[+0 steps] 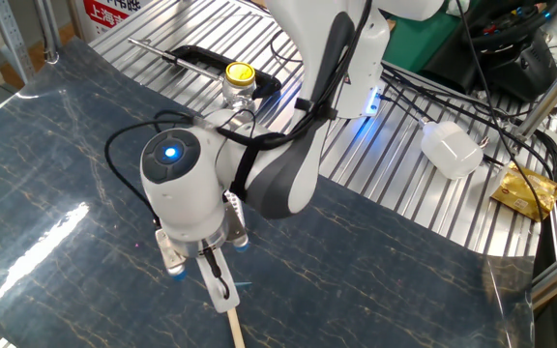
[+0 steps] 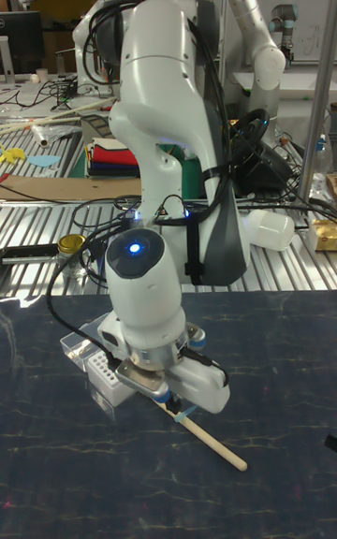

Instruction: Insert a medium pipette tip into the holder for medium pipette tips

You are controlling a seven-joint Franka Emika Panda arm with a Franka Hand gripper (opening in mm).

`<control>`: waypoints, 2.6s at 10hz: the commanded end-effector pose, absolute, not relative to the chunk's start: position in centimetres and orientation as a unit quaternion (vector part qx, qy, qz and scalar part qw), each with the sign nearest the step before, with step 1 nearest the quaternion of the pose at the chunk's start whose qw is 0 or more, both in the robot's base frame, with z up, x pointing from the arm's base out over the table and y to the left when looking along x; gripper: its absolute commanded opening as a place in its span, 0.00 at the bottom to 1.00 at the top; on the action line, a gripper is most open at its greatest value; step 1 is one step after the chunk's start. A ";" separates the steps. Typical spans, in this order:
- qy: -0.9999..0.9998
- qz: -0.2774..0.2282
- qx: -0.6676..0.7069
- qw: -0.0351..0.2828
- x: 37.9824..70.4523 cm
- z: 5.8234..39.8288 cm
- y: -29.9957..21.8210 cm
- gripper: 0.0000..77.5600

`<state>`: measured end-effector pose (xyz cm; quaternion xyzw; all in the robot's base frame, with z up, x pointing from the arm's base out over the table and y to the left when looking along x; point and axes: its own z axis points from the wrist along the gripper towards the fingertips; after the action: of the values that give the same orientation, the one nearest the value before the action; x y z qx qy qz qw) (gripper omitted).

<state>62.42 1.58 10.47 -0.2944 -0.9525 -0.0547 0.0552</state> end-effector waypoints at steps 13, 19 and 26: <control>-0.939 -0.088 -0.312 0.119 63.9 7.9 1.0 0.00; -0.936 -0.087 -0.314 0.131 63.9 8.0 1.0 0.00; -0.935 -0.085 -0.314 0.144 63.9 8.2 1.0 0.00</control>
<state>63.83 1.07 8.04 -0.3133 -0.9348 -0.0868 0.1431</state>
